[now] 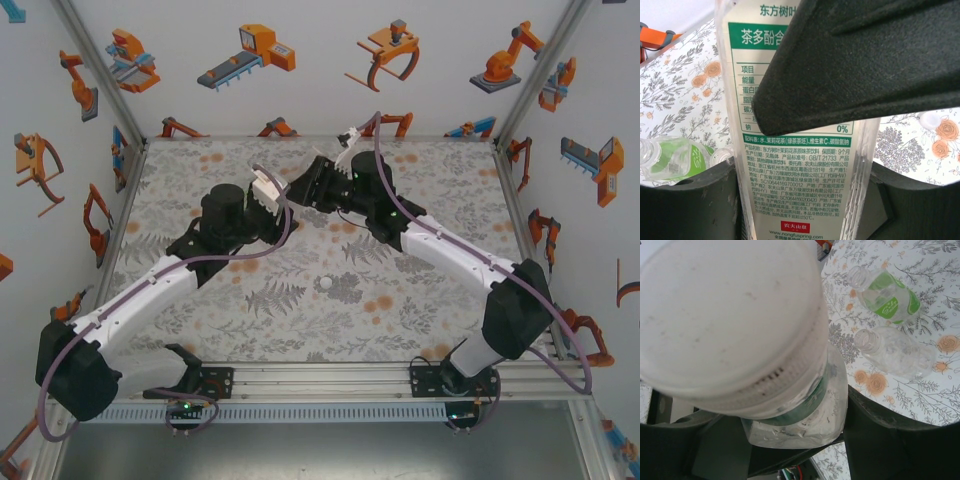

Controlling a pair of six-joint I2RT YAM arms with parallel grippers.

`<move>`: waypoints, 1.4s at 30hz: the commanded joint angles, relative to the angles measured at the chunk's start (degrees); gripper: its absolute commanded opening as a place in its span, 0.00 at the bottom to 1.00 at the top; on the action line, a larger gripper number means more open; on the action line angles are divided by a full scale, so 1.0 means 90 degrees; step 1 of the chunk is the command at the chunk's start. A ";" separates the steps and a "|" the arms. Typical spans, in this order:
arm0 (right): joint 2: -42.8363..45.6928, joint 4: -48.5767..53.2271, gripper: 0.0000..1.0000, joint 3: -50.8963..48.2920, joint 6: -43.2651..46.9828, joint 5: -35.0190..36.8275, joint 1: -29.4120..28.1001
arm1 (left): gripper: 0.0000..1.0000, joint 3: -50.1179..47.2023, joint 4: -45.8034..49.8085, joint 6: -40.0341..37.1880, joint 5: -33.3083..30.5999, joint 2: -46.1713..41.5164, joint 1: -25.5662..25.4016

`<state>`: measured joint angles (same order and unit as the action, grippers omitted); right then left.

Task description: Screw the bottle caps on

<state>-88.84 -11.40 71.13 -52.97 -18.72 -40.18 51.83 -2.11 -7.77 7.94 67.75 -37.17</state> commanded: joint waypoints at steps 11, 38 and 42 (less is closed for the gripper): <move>0.0115 -0.0191 0.40 -0.0239 0.0917 0.0211 0.0720 | 0.76 0.0110 0.0214 0.0115 -0.0156 -0.0694 -0.0065; -0.1596 -0.2487 0.28 -0.0806 0.5777 0.1178 0.2365 | 0.90 0.0003 0.2521 0.0592 -0.0504 -0.1911 0.1766; -0.1938 -0.2234 0.28 -0.0579 0.5775 0.1118 0.2587 | 0.90 -0.0508 0.2110 0.0572 -0.0539 -0.2144 0.1766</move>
<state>-105.78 -30.26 62.98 -3.14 -9.30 -18.04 49.71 18.52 -0.10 1.39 49.39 -21.65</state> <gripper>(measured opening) 0.564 0.897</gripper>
